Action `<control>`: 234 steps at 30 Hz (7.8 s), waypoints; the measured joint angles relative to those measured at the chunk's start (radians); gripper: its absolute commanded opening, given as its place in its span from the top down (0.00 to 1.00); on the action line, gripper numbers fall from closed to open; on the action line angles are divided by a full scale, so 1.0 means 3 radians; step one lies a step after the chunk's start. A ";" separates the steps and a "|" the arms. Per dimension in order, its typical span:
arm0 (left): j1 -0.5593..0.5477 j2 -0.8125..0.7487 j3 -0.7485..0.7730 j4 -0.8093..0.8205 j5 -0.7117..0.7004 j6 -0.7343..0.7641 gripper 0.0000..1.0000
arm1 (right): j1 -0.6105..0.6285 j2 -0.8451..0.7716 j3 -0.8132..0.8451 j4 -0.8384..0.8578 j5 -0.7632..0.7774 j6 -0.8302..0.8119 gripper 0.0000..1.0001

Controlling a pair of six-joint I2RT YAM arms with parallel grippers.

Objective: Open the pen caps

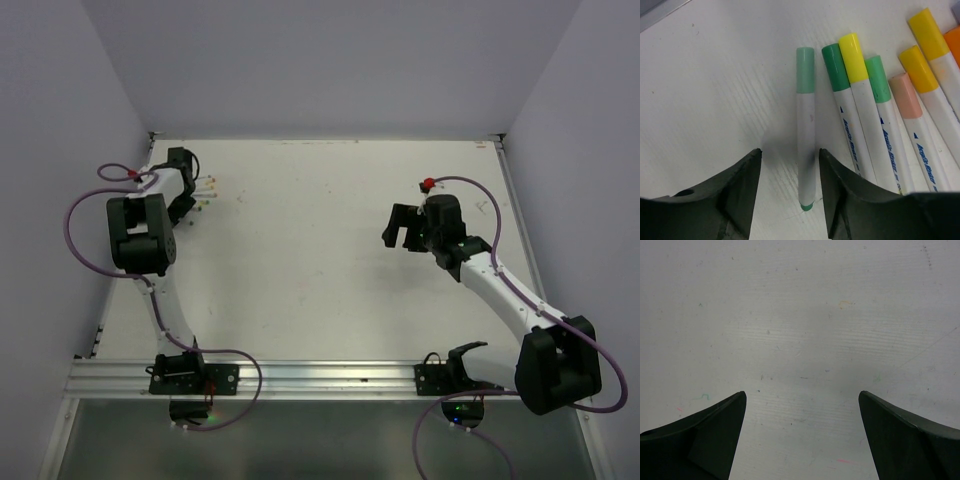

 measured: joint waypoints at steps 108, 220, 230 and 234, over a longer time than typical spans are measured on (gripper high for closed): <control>-0.2121 -0.3934 -0.4721 0.4131 0.3427 0.0122 0.41 | 0.1708 0.1236 -0.0027 0.2576 -0.0529 0.1803 1.00; -0.2487 -0.2566 -0.3773 0.2885 0.1601 -0.0061 0.65 | 0.1483 0.1745 0.0632 0.0089 0.0702 0.1031 0.48; -0.2487 -0.2637 -0.3774 0.2831 0.1508 -0.0047 0.57 | 0.1483 0.1706 0.0638 0.0111 0.0754 0.0960 0.02; -0.2487 -0.2814 -0.3759 0.2564 0.1375 0.0001 0.57 | 0.1483 0.1645 0.0638 -0.0047 0.0819 0.0902 0.02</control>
